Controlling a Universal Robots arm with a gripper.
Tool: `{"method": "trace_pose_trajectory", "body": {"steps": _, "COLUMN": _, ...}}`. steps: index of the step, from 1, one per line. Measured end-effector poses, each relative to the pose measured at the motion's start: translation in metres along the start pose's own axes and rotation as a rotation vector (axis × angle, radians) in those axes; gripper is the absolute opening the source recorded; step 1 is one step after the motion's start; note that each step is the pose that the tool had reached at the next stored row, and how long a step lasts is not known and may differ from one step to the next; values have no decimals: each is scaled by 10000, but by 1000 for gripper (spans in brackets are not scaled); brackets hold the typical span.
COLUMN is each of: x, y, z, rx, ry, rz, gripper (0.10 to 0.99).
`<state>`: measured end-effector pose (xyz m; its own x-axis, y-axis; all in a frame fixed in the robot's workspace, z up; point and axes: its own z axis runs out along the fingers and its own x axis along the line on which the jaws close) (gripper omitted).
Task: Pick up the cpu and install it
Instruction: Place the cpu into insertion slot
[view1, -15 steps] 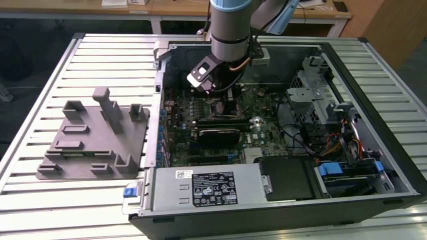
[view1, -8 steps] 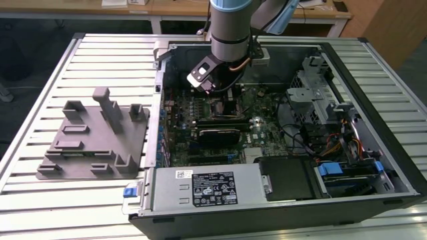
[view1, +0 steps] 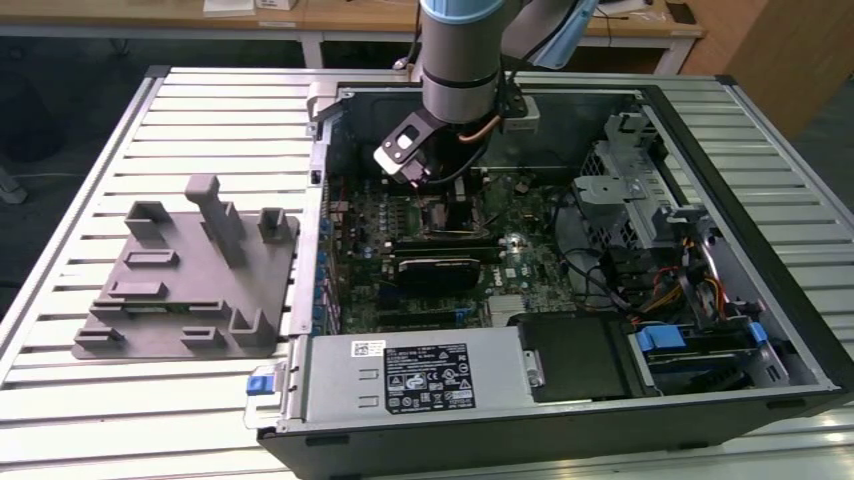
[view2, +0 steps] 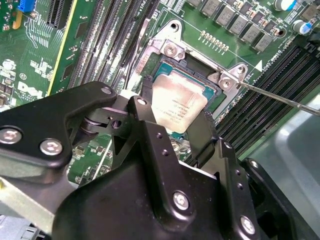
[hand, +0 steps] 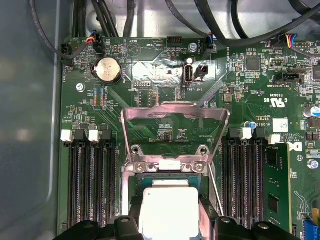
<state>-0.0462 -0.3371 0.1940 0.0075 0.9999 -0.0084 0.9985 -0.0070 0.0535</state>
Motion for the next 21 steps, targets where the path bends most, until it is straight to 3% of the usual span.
{"method": "trace_pose_trajectory", "body": {"steps": 13, "x": -10, "y": -3, "z": 2, "rx": 3, "ry": 127, "rz": 73, "gripper": 525}}
{"method": "trace_pose_trajectory", "body": {"steps": 21, "x": -23, "y": -4, "z": 21, "rx": 3, "ry": 130, "rz": 102, "gripper": 525}}
